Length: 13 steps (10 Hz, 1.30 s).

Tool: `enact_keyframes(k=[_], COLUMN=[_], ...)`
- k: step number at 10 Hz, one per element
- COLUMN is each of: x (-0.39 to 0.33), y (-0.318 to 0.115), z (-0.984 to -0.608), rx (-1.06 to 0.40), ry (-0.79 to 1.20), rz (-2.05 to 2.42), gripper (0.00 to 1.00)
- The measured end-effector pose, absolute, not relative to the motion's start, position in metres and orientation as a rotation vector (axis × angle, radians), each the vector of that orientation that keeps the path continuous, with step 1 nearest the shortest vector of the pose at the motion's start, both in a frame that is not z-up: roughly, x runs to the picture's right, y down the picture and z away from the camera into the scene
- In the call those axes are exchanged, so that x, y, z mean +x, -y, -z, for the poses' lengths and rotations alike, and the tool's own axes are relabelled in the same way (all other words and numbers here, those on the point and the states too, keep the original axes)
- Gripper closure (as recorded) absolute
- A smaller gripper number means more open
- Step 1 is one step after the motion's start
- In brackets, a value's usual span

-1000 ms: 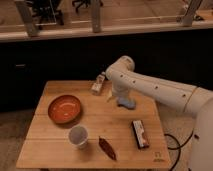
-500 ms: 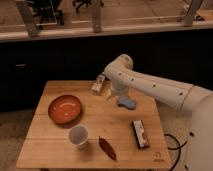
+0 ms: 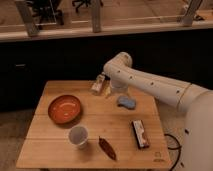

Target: Move the arm in a circular motion

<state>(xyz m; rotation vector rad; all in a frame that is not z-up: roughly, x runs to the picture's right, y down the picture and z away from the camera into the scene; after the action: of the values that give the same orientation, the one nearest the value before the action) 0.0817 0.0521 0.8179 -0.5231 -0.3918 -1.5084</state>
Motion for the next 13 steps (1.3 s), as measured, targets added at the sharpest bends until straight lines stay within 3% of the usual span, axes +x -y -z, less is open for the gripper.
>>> enact_keyframes(k=[13], x=[0.101], y=[-0.045], z=[-0.821], rx=[-0.507], ry=[0.418], rz=[1.474], gripper=[0.20])
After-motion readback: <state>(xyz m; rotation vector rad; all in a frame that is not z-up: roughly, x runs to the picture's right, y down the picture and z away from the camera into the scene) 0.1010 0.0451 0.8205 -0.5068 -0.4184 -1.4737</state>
